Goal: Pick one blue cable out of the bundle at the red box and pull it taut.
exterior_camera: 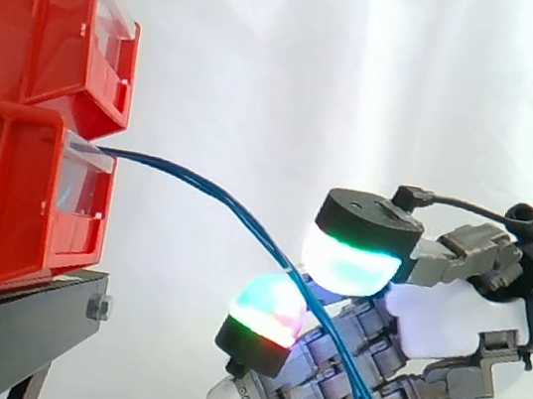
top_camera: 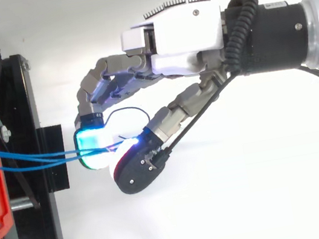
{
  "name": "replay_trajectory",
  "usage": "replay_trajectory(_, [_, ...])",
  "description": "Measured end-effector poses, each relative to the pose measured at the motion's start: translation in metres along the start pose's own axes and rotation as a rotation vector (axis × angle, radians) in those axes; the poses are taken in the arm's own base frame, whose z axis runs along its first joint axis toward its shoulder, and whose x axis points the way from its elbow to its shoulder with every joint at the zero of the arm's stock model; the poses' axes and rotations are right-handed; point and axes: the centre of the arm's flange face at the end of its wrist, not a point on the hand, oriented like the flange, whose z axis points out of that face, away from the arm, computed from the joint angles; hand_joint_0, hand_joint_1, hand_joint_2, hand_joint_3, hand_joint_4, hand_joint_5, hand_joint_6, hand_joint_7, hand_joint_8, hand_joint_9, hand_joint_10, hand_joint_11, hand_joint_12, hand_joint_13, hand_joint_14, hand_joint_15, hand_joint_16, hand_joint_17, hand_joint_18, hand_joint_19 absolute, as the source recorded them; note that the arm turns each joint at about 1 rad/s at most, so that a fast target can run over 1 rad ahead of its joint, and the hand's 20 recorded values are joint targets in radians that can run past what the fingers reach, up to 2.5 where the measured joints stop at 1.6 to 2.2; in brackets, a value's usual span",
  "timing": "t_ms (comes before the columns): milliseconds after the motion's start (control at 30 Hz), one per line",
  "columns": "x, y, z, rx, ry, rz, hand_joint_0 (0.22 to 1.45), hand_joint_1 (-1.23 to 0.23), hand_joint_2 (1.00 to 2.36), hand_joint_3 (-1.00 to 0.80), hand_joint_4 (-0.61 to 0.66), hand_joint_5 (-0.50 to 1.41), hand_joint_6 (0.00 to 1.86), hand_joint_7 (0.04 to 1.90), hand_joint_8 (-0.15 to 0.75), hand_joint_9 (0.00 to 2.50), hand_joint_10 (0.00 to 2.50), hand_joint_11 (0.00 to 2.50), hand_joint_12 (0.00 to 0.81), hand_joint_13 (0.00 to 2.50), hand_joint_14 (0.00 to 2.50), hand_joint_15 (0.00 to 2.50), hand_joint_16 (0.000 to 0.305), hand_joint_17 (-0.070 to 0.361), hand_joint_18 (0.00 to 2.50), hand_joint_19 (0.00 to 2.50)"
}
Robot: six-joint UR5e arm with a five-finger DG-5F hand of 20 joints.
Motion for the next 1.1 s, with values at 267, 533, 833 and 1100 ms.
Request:
replay_trajectory(267, [0.0005, 0.0006, -0.0003, 0.000, 0.000, -0.001, 0.58, -0.74, 1.01, -0.36, 0.18, -0.16, 0.91, 0.97, 0.362, 0.52, 0.01, 0.33, 0.366, 0.41, 0.01, 0.19, 0.058, 0.131, 0.33, 0.17])
replay_trajectory(533, [0.0008, 0.0008, -0.0003, 0.000, 0.001, -0.001, 0.63, -0.81, 1.02, -0.22, 0.08, -0.16, 0.93, 1.03, 0.357, 0.53, 0.01, 0.34, 0.363, 0.44, 0.01, 0.19, 0.057, 0.129, 0.39, 0.16])
replay_trajectory(833, [0.0005, 0.0011, -0.0001, -0.003, -0.003, 0.000, 0.76, -0.93, 1.01, -0.38, 0.04, -0.19, 0.95, 0.98, 0.343, 0.48, 0.01, 0.32, 0.370, 0.44, 0.01, 0.16, 0.058, 0.130, 0.44, 0.09])
replay_trajectory(1100, [0.0011, 0.0020, -0.0003, -0.004, -0.004, 0.002, 0.64, -0.93, 1.00, -0.50, 0.14, -0.19, 0.95, 0.89, 0.339, 0.47, 0.01, 0.33, 0.372, 0.44, 0.01, 0.18, 0.058, 0.130, 0.47, 0.11])
